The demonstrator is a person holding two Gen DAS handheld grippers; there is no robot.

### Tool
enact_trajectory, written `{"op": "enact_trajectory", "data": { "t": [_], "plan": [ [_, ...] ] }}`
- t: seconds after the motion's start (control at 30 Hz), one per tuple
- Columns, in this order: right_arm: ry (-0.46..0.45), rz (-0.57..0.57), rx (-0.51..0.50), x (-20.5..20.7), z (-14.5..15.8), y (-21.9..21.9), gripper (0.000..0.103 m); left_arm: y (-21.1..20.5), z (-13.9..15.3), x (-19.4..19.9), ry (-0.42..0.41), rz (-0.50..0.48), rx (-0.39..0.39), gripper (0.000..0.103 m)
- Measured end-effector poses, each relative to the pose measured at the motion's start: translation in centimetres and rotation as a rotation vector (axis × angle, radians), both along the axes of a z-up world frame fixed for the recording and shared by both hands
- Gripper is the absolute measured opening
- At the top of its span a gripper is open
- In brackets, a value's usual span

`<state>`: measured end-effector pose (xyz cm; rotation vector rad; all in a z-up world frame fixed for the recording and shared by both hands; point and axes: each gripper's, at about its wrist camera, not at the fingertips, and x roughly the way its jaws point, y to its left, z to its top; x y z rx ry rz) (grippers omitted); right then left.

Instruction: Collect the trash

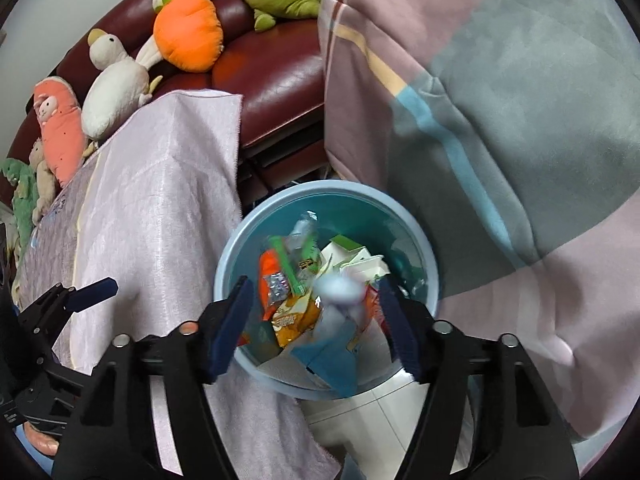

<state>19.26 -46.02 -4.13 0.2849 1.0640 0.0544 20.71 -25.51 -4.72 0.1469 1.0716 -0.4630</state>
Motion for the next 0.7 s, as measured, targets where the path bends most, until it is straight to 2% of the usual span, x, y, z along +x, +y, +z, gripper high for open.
{"op": "enact_trajectory", "data": {
  "t": [0.23,0.27,0.5,0.7],
  "plan": [
    [0.017,0.023,-0.001,-1.0,0.5,1.4,0.081,1.7,0.6,-1.1,0.005,0.020,0.009,0.099],
    [0.017,0.027,0.003,-1.3,0.6,1.7,0.084,2.0,0.7,-1.4,0.000,0.026,0.012,0.099],
    [0.014,0.034,-0.003,-3.0,1.7,3.2,0.089,4.4,2.3,-3.5,-0.039,0.068,0.004,0.099],
    [0.000,0.070,-0.055,-5.2,3.1,5.2,0.093,6.2,3.6,-5.5,-0.062,0.097,-0.009,0.099]
  ]
}}
